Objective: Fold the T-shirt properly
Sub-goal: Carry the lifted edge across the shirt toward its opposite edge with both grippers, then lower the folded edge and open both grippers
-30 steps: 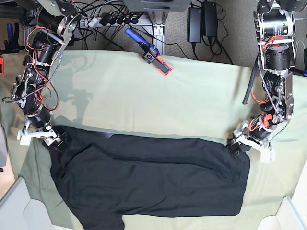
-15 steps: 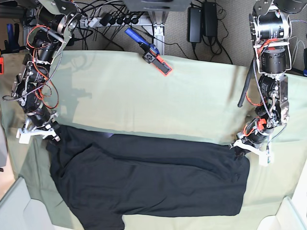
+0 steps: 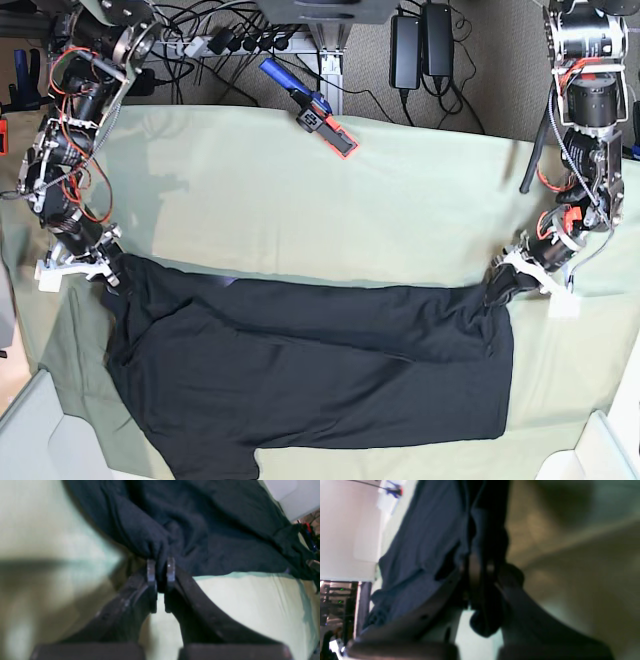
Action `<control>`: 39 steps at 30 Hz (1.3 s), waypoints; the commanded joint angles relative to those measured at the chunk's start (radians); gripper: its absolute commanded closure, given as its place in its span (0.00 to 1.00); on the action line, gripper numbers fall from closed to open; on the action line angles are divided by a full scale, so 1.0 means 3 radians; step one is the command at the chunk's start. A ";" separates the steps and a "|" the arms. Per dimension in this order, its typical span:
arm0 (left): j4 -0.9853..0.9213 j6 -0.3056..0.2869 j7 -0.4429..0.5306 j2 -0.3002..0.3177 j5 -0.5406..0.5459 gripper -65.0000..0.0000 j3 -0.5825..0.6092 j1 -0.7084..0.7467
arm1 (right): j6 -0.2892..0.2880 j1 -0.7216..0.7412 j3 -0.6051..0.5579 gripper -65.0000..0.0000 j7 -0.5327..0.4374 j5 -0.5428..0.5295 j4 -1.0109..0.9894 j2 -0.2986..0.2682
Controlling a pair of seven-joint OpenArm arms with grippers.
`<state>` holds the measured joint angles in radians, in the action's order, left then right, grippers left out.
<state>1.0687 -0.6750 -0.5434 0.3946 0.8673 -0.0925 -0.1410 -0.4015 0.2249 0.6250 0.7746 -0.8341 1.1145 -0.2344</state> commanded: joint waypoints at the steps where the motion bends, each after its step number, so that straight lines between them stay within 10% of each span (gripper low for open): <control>1: 0.0056 -0.0077 0.0064 0.0088 0.0107 1.00 -0.0018 -0.0051 | -0.0258 0.0023 0.0004 1.00 -0.0010 -0.0099 0.0057 -0.0094; 13: 0.0062 -0.0077 -0.0910 0.0340 0.1165 1.00 -0.0020 0.0020 | -0.0340 -0.0515 0.0004 1.00 0.0240 -0.0689 0.0080 -0.0458; 39: 0.1255 -0.0077 -0.1038 0.0468 0.1434 1.00 -0.0802 0.1339 | -0.0346 -0.1769 0.0102 1.00 0.0294 -0.0825 0.1027 -0.0509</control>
<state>1.4288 -0.6792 -0.8757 0.5148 1.2755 -0.3214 0.2684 -0.4236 -0.3050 0.6422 0.8715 -1.0729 1.4075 -0.3634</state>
